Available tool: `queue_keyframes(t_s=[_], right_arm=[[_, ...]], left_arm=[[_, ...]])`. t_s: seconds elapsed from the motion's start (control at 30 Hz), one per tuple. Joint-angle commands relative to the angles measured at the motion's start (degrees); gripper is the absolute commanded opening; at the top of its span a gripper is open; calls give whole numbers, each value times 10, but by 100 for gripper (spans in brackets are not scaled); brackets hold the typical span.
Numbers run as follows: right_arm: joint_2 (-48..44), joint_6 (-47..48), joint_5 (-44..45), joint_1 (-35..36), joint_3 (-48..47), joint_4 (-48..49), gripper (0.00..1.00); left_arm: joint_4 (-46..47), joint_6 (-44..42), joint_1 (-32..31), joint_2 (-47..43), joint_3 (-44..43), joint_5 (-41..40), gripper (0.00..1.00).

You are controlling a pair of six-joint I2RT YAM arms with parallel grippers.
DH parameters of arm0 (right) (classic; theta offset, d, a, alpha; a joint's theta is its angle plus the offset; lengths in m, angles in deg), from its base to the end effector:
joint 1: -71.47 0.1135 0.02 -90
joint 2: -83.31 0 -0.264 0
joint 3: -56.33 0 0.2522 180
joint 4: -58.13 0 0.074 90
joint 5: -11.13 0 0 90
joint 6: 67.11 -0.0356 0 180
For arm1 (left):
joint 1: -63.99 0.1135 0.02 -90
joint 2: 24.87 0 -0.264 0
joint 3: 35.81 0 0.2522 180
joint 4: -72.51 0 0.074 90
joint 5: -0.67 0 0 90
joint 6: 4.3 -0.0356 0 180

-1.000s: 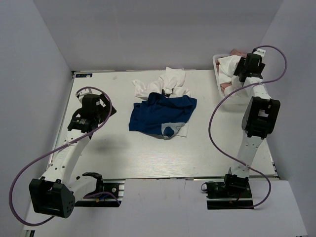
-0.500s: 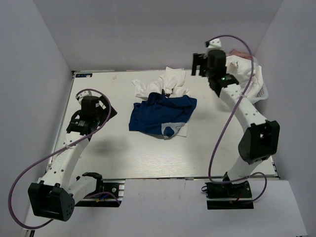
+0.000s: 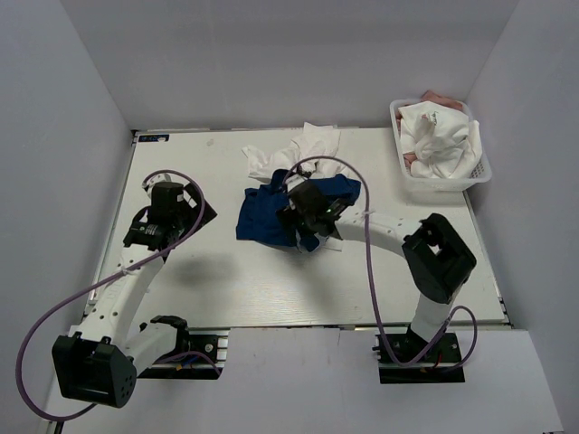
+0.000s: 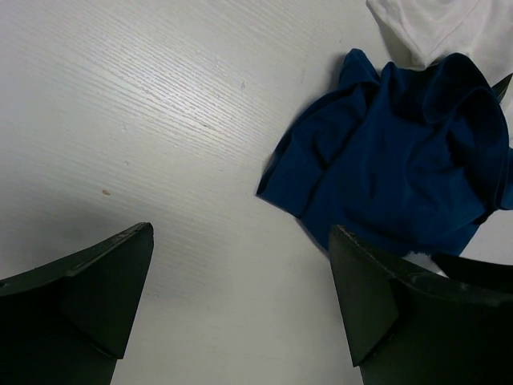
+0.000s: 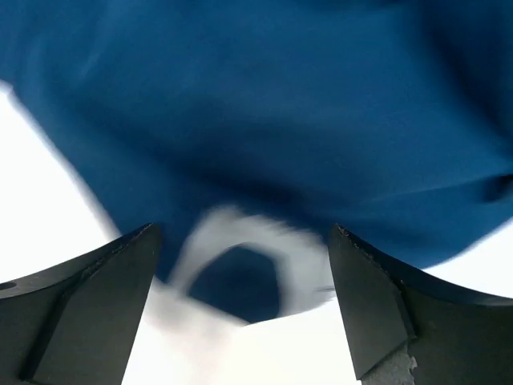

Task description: Fold and stack the t-shirts

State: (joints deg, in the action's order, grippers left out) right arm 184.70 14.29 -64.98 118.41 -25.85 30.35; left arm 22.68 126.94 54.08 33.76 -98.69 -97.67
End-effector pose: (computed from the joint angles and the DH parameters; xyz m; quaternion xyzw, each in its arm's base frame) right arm 0.2687 0.2750 0.2099 -0.2614 0.8869 0.0700 0.3744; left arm 0.2083 -0.0311 0.2796 -0.2758 0.8816 -0.1020 0.3691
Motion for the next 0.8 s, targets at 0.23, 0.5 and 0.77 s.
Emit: queue_keyframes(t_s=[0.23,0.5,0.77], right_arm=[[62,-41,85,54,-27,-10,49],[-81,-55,112,71,-4,23,0],[-208,-45,183,61,-16,66,0]], left_arm=[[-8,5,-3,-33,8,-2,100],[-9,5,-3,-43,8,-8,100],[-9,5,-3,-37,8,-13,100]])
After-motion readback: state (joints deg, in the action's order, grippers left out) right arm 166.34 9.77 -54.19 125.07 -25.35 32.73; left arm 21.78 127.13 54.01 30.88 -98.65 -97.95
